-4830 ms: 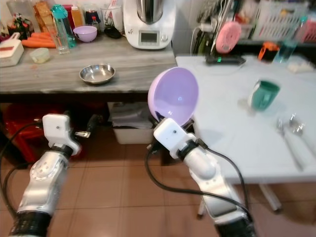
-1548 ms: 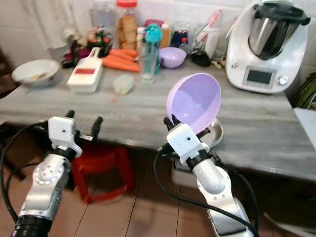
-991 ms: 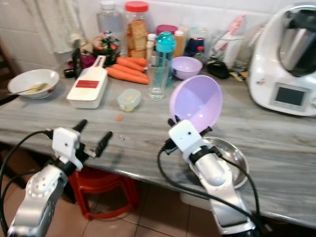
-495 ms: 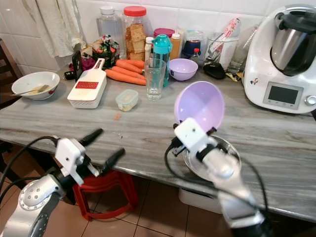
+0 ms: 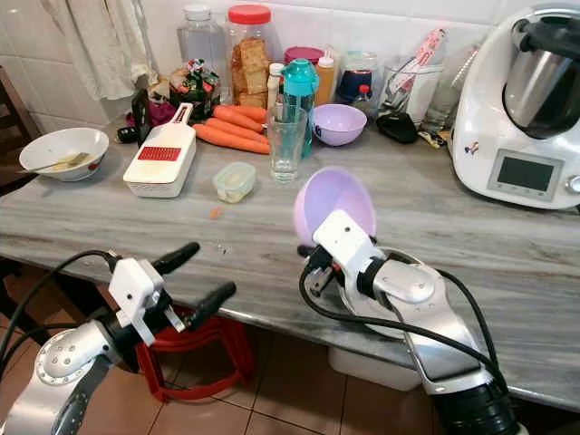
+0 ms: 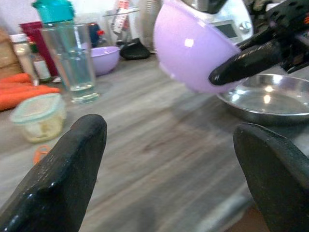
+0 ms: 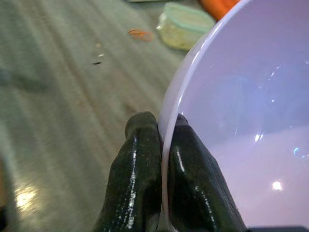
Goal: Setting the table
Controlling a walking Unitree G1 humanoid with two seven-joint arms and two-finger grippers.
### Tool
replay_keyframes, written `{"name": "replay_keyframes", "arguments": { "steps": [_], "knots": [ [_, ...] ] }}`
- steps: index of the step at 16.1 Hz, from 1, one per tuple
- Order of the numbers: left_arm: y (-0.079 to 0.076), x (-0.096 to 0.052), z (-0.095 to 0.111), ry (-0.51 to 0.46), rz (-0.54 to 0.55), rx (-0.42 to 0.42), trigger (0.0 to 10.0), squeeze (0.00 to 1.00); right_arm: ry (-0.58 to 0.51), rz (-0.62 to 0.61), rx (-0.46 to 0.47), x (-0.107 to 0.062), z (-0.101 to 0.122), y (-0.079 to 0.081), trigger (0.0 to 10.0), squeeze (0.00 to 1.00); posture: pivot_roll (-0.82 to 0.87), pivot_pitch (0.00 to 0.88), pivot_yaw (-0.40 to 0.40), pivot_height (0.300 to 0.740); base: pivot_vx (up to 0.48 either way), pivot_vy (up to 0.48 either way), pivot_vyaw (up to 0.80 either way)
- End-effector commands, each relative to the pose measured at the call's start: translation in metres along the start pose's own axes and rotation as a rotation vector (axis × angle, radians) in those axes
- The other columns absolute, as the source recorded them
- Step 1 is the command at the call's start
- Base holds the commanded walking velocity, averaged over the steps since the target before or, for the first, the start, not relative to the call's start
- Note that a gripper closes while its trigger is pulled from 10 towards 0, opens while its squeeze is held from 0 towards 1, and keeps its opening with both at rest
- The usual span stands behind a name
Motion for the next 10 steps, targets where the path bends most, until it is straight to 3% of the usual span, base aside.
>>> {"name": "replay_keyframes", "arguments": {
  "steps": [1,4,10],
  "knots": [
    [-0.007,0.0,0.003,0.001,-0.045,0.003,10.0,0.0,-0.011,0.043,-0.013,-0.001,0.008,0.003,10.0,0.0,-0.08,0.001,-0.032,0.74,0.0,0.0,0.0],
    [-0.013,-0.001,-0.001,0.026,-0.083,-0.011,10.0,0.0,0.048,0.09,-0.047,-0.001,-0.002,0.009,10.0,0.0,-0.08,0.0,-0.026,0.74,0.0,0.0,0.0],
    [-0.011,-0.001,-0.004,0.042,-0.09,-0.005,10.0,0.0,0.065,0.104,-0.057,0.004,-0.01,0.008,10.0,0.0,-0.08,0.0,-0.024,0.74,0.0,0.0,0.0]
  ]
}}
Point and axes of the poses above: a point about 5 cm out from each wrist's last joint towards the gripper, its own x axis pointing out of the wrist towards the gripper, its own z axis along the axis of the wrist's last joint, y = z × x, the point moved 5 cm from there along x, pointing out of the wrist towards the gripper, and after that the axes turned 12 degrees about -x, right-handed, at the moved point
